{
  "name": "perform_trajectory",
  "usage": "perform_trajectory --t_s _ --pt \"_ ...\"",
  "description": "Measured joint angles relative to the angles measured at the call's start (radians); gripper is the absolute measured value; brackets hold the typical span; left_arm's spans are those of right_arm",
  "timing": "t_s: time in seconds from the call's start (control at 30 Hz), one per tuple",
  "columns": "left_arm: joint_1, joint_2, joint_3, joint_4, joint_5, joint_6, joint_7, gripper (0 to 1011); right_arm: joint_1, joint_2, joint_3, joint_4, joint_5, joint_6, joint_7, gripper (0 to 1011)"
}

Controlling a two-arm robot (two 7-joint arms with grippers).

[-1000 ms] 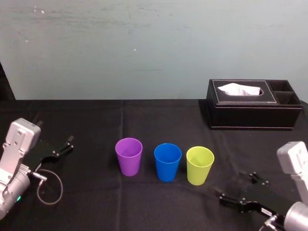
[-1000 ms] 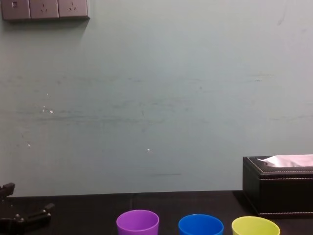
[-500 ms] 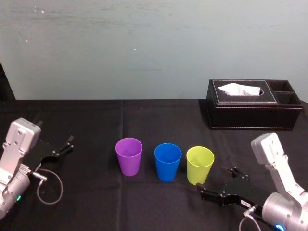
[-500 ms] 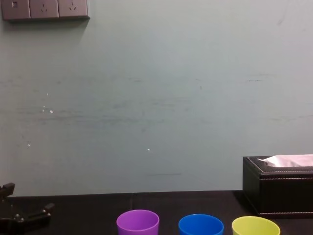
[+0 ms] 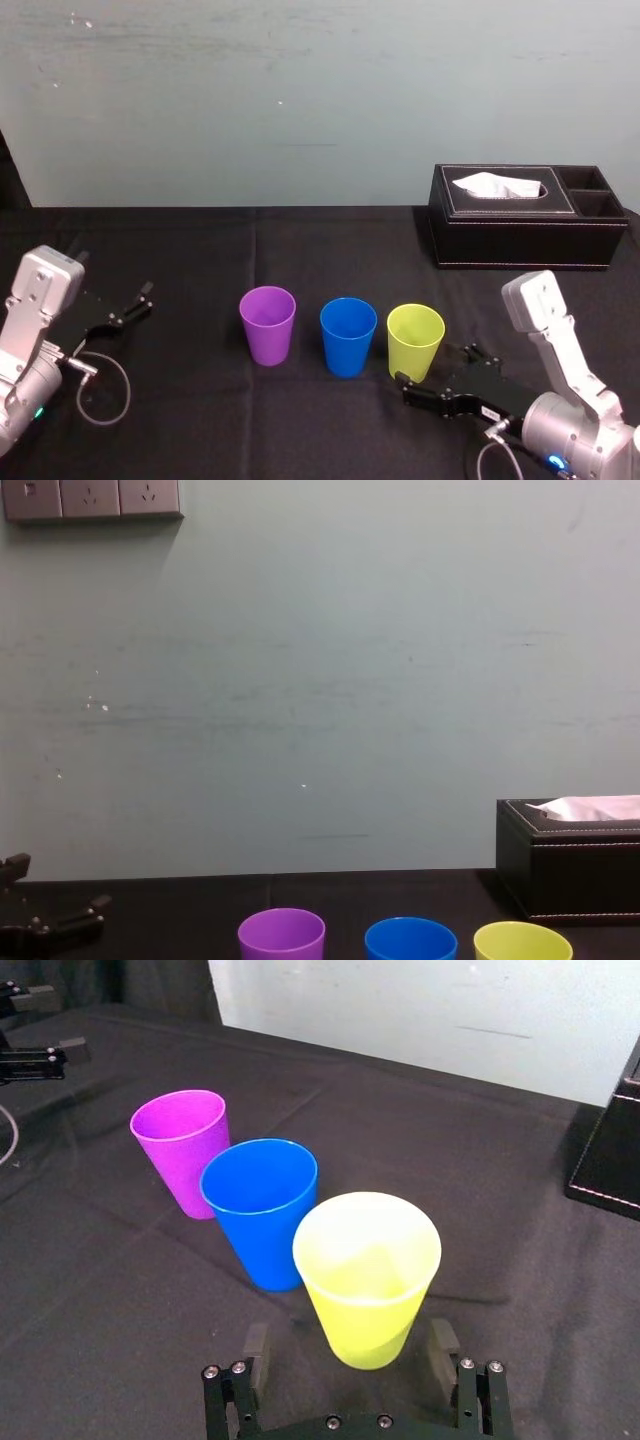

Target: Stack the three plastic cups sequentially using one hand.

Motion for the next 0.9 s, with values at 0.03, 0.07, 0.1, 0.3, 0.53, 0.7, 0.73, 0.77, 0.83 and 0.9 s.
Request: perform_trajectory --t_s 0.03,0.07,0.1,0.3,0.53,0.7,0.73,0.77,0.83,0.9 --pt "0.0 0.0 0.0 0.0 0.0 0.0 0.0 1000 0.002 -0.003 -0.001 0.003 -0.003 -0.001 0.001 1003" --pt "0.0 0.0 0.0 0.0 0.0 0.0 0.0 1000 0.005 -0.007 -0.002 0.006 -0.006 -0.002 0.001 1003" --pt "0.0 0.0 0.0 0.0 0.0 0.0 0.0 1000 0.009 -0.012 -0.003 0.011 -0.013 -0.003 0.002 1003" --pt "0.0 0.0 0.0 0.0 0.0 0.0 0.0 1000 0.026 -0.029 -0.013 0.03 -0.05 -0.009 0.001 1003" --pt "0.0 0.0 0.0 0.0 0.0 0.0 0.0 1000 0.045 -0.054 -0.016 0.055 -0.08 -0.012 0.001 1003" --pt "0.0 0.0 0.0 0.0 0.0 0.0 0.0 1000 0.056 -0.073 -0.016 0.076 -0.098 -0.013 0.002 1003" --pt "0.0 0.0 0.0 0.0 0.0 0.0 0.0 1000 0.058 -0.078 -0.015 0.081 -0.103 -0.013 0.002 1003" --pt "0.0 0.0 0.0 0.0 0.0 0.0 0.0 1000 0.06 -0.081 -0.015 0.083 -0.105 -0.012 0.002 1003" --pt "0.0 0.0 0.0 0.0 0.0 0.0 0.0 1000 0.062 -0.085 -0.013 0.087 -0.109 -0.012 0.004 1003" --pt "0.0 0.0 0.0 0.0 0.0 0.0 0.0 1000 0.063 -0.091 -0.011 0.09 -0.114 -0.011 0.007 1003"
